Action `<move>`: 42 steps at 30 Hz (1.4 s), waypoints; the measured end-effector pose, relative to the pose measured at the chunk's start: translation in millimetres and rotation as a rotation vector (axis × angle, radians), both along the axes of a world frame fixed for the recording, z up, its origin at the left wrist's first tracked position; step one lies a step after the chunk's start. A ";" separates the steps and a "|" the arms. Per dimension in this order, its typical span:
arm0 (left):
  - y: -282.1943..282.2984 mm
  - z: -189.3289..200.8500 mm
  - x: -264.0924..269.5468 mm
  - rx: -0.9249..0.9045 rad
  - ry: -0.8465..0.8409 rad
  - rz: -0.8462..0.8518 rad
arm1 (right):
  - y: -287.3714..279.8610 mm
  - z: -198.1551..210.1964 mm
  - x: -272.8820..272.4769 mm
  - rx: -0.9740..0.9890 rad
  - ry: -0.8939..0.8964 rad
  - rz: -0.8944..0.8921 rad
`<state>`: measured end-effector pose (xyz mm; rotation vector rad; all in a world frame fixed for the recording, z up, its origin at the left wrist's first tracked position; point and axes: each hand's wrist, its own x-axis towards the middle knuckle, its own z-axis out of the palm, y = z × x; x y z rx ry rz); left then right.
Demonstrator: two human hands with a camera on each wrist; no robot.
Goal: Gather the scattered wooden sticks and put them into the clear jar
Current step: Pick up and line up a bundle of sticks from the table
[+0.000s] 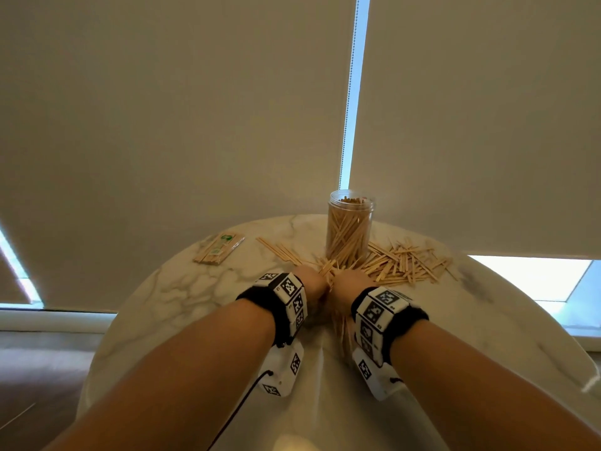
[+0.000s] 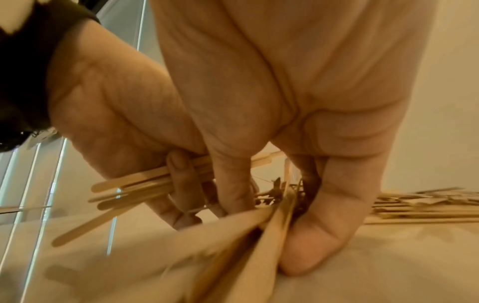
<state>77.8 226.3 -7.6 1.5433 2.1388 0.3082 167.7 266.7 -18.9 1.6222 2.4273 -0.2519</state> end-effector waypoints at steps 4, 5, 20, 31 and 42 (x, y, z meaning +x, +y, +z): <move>-10.8 -5.1 -3.9 0.017 -0.126 0.033 | -8.5 -7.2 7.9 -0.006 0.023 -0.002; -13.5 -8.4 -5.0 0.037 -0.192 0.054 | -13.4 -5.1 11.2 -0.028 0.040 -0.009; -51.7 -18.5 1.5 -0.009 -0.893 0.197 | -76.5 4.8 38.2 -0.255 0.665 -0.110; -29.4 -35.7 -13.5 0.302 -0.796 0.172 | -88.3 3.5 28.9 -0.089 0.661 -0.002; -62.5 -14.1 -0.1 0.392 -1.076 0.037 | -62.1 47.8 49.9 0.318 0.860 0.011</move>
